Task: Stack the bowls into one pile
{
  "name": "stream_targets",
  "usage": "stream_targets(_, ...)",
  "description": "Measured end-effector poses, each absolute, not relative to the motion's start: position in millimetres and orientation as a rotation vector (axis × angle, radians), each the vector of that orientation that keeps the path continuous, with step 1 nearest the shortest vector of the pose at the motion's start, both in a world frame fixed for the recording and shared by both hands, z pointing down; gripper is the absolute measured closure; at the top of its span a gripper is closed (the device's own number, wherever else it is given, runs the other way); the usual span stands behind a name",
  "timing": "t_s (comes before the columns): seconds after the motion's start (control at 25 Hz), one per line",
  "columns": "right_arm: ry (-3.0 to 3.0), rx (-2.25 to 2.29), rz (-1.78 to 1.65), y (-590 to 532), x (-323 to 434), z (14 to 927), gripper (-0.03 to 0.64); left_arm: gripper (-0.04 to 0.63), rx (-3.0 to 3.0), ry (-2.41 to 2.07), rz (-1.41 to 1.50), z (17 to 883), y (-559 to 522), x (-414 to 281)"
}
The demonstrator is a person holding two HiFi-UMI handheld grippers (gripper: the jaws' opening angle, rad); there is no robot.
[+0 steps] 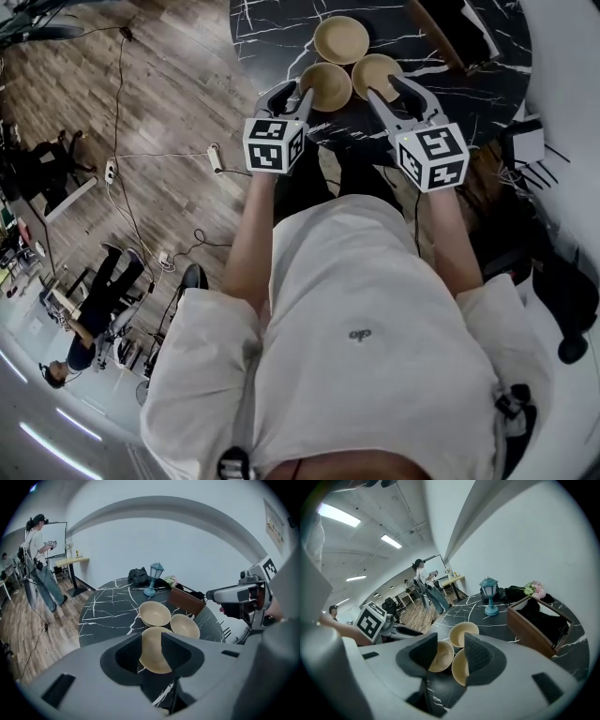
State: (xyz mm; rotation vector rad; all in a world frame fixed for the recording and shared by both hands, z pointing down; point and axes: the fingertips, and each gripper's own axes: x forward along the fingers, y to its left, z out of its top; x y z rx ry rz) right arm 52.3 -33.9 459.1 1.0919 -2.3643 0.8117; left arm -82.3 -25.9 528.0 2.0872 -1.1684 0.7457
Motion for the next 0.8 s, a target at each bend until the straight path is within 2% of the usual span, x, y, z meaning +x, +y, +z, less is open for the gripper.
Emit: stream_targets(0.8,-2.273,1.217,0.885,-37.7,44.9,484.4,0.448,0.489,1.999,-0.983,0.757,593.2,-33.8,-90.8)
